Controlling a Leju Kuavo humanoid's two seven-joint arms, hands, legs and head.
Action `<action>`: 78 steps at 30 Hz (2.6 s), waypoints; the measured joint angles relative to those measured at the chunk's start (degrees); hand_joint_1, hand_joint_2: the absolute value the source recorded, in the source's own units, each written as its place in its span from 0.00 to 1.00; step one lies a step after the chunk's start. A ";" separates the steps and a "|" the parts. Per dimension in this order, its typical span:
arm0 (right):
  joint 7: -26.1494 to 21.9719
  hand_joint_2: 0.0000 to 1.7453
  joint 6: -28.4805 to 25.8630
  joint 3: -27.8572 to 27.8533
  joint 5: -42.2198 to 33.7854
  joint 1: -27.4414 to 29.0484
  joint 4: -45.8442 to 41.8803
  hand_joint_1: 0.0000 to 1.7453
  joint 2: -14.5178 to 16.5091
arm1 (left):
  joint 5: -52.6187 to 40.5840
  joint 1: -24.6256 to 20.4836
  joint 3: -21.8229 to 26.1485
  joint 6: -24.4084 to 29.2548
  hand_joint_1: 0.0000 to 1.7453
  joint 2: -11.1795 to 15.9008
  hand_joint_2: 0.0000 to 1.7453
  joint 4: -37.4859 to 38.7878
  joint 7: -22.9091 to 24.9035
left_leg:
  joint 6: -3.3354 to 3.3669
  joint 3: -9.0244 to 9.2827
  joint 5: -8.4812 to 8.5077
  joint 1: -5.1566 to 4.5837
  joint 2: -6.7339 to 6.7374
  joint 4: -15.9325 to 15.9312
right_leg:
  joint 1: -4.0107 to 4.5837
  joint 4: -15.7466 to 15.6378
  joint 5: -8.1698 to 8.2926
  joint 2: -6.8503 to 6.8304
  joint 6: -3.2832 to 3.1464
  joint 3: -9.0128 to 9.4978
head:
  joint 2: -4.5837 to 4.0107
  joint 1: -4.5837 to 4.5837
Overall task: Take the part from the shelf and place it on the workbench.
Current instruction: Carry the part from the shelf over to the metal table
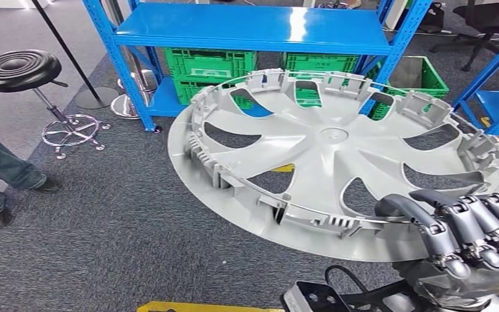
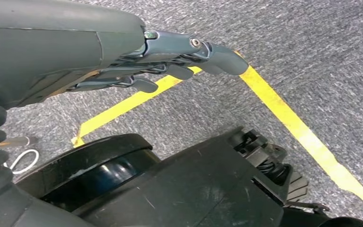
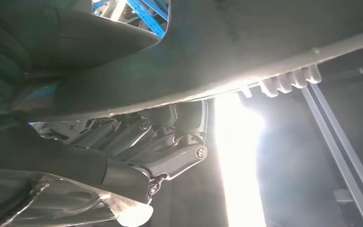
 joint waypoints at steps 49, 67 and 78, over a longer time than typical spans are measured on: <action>6.00 1.00 0.00 3.33 0.02 -0.86 0.09 1.00 -1.75 | -0.59 -0.27 -0.02 -0.55 0.00 0.46 1.00 0.00 -0.24 | -1.64 -2.92 -5.07 1.05 1.23 7.48 | -1.04 1.94 -0.75 0.10 -0.02 -1.10 | 0.00 -0.55; 4.98 1.00 0.00 3.76 -0.04 -0.76 0.17 1.00 -1.99 | -0.44 0.28 -0.02 -0.52 0.00 0.32 1.00 0.00 -0.48 | 1.41 -0.28 0.24 0.11 4.64 -0.28 | -0.09 4.01 -2.14 -2.79 2.02 -1.42 | 0.00 -0.39; 4.38 1.00 0.00 3.79 -0.01 -0.84 0.26 1.00 -1.97 | -0.33 0.46 -0.02 -0.83 0.00 0.60 1.00 0.00 -0.81 | -1.23 -6.38 -8.38 0.64 0.36 16.27 | -0.34 0.09 -0.10 1.77 -1.16 -0.19 | 0.00 -0.69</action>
